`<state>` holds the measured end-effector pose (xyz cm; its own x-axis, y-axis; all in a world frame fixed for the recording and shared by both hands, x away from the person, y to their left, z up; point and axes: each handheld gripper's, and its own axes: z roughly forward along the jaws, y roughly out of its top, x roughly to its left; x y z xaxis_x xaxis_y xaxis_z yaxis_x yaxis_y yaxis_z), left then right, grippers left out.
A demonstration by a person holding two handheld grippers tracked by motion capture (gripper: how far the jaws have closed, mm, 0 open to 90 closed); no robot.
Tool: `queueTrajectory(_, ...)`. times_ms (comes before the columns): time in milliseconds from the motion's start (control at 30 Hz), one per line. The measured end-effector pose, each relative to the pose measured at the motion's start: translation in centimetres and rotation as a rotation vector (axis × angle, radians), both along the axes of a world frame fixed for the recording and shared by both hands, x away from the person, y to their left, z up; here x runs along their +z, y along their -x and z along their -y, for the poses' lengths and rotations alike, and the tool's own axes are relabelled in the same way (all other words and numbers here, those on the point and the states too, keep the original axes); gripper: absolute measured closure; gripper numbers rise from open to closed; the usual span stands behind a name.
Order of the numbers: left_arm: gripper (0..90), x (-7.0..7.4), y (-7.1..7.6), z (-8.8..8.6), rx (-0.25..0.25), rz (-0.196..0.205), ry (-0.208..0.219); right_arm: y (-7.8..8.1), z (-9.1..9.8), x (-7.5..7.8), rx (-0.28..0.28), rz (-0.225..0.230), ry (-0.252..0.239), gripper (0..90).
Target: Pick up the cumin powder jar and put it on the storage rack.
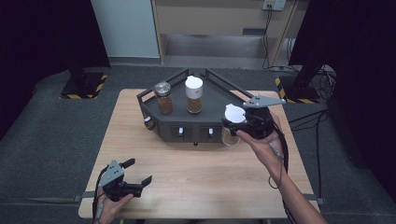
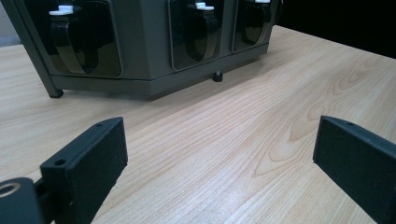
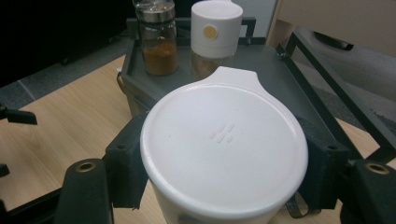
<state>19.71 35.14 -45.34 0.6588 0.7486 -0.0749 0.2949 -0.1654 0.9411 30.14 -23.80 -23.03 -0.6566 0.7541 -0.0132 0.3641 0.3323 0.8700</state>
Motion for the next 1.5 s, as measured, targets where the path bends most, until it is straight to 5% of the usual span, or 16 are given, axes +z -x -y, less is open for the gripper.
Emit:
queueTrajectory(633,2.1,0.0,0.0,0.0,0.001,-0.002,0.000,-5.6,-1.5,0.6,-0.085,-0.030,0.000,30.8)
queueTrajectory(1500,2.1,0.0,-0.1,0.0,-0.001,-0.002,0.001,-10.8,-3.6,-0.3,-0.166,-0.030,0.011,30.8)
